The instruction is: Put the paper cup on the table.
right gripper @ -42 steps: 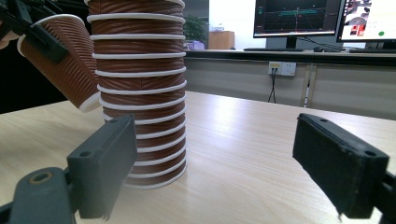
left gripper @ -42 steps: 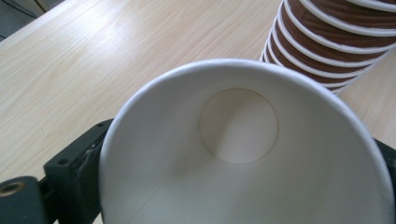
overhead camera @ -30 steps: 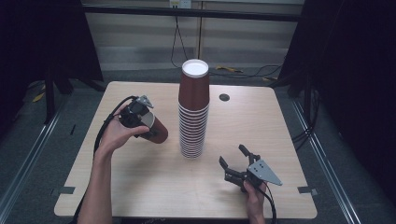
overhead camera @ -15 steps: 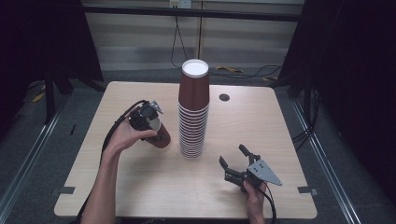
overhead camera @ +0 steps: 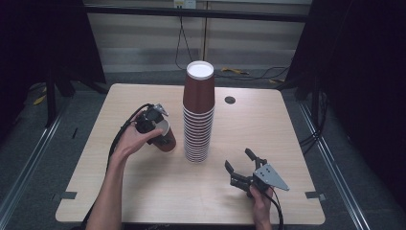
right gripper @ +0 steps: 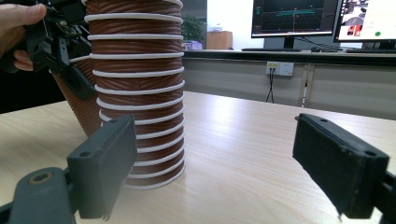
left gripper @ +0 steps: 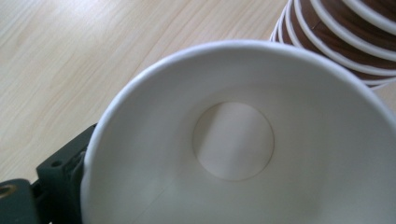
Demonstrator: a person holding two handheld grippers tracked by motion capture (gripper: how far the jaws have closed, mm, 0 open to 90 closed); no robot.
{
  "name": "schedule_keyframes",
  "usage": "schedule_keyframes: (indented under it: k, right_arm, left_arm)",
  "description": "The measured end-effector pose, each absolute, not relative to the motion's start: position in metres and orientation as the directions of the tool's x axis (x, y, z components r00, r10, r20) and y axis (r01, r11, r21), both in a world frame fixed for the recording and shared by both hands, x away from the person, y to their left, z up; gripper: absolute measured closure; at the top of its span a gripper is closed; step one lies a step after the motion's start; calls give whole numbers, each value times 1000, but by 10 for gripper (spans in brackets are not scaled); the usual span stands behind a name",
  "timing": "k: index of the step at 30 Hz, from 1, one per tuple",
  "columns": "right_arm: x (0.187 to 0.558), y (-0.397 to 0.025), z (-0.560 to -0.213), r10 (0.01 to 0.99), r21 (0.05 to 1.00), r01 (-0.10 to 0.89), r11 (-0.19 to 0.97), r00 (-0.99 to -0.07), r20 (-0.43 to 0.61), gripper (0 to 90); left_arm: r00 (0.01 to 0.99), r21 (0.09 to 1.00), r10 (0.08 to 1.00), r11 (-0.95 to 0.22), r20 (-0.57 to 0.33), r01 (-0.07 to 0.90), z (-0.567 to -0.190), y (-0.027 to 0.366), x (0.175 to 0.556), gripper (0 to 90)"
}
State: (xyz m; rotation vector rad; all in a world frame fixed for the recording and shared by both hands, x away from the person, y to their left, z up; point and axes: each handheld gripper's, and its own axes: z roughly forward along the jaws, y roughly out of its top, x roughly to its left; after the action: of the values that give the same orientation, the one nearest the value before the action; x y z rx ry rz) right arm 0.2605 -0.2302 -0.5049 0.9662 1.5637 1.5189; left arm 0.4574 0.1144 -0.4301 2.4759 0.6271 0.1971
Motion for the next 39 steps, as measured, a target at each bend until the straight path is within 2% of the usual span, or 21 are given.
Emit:
schedule_keyframes:
  k: [9,13,15,25,33,35,36,37,39]
  right_arm:
    - [261,-230,-505,896,1000,22,16,-443,-4,136]
    - [261,-230,-505,896,1000,21,16,-444,-4,136]
    - [260,-230,-505,896,1000,21,16,-444,-5,136]
    - [260,-230,-505,896,1000,22,15,-444,-4,136]
    - [260,-230,-505,896,1000,22,15,-444,-4,136]
    - [260,-230,-505,896,1000,21,15,-444,-4,136]
    - [260,-230,-505,896,1000,21,16,-444,-4,136]
    - [260,-230,-505,896,1000,21,16,-444,-5,136]
    - [261,-230,-505,896,1000,21,16,-444,-5,136]
  left_arm:
    - [881,563,473,-727,-2,392,-437,114,460,26]
    - [886,561,464,-735,5,382,-443,112,459,105]
    - [887,566,461,-735,15,373,-444,112,457,102]
    - [874,610,484,-679,-49,410,-454,123,455,125]
    - [881,608,470,-685,-51,401,-462,131,453,152]
    - [859,633,505,-638,-85,438,-467,132,450,153]
    - [874,619,482,-667,-65,414,-467,135,451,153]
    - [858,631,507,-639,-85,440,-470,134,449,154]
    - [869,619,488,-661,-74,424,-472,138,449,155]
